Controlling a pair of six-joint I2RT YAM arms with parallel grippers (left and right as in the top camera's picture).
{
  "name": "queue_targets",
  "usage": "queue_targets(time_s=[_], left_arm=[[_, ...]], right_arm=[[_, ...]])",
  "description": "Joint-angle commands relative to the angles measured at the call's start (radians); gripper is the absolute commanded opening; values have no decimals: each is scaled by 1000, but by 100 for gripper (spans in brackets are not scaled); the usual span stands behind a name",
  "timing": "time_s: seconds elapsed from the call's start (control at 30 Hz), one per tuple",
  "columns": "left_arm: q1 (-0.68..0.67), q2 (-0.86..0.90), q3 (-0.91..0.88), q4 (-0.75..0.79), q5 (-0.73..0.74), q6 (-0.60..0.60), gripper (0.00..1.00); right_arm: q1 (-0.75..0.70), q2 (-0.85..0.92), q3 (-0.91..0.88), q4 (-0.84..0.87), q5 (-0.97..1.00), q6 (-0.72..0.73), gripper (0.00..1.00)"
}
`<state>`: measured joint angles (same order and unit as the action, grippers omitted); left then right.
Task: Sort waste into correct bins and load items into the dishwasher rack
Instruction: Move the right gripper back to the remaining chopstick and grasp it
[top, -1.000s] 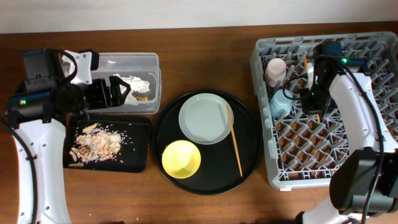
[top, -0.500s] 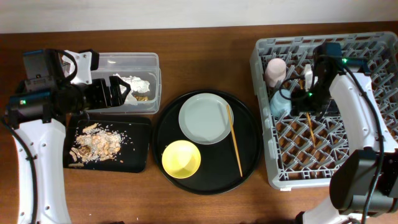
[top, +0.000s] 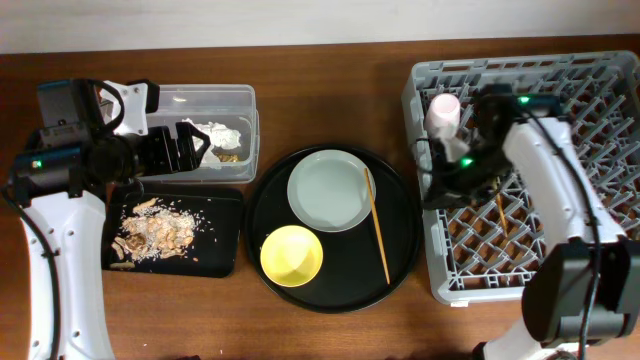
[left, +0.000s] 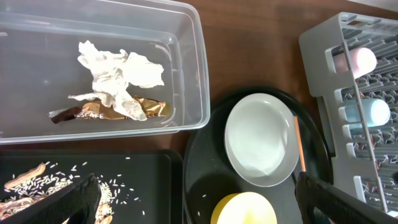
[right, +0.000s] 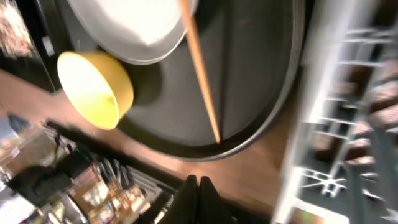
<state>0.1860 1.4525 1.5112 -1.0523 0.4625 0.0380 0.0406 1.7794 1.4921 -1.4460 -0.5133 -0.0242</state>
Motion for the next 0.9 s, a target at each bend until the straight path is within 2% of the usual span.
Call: queue_targets(time_s=[0.0, 0.13, 0.27, 0.5, 0.6, 0.63, 0.87], left_arm=[[5, -11, 15, 0, 0, 9, 99], [5, -11, 15, 0, 0, 9, 99], [5, -11, 15, 0, 0, 9, 99], [5, -11, 15, 0, 0, 9, 99], [5, -11, 15, 0, 0, 9, 99], [5, -11, 15, 0, 0, 8, 99], [5, -11, 15, 0, 0, 8, 99]], right_arm=[[98, -6, -55, 45, -25, 20, 4], [204, -6, -137, 156, -3, 105, 4], [296, -6, -185, 249, 161, 232, 13], [411, -6, -188, 325, 352, 247, 21], [447, -6, -191, 345, 399, 248, 35], [452, -6, -193, 352, 399, 248, 38], [457, -6, -241, 408, 488, 330, 38]])
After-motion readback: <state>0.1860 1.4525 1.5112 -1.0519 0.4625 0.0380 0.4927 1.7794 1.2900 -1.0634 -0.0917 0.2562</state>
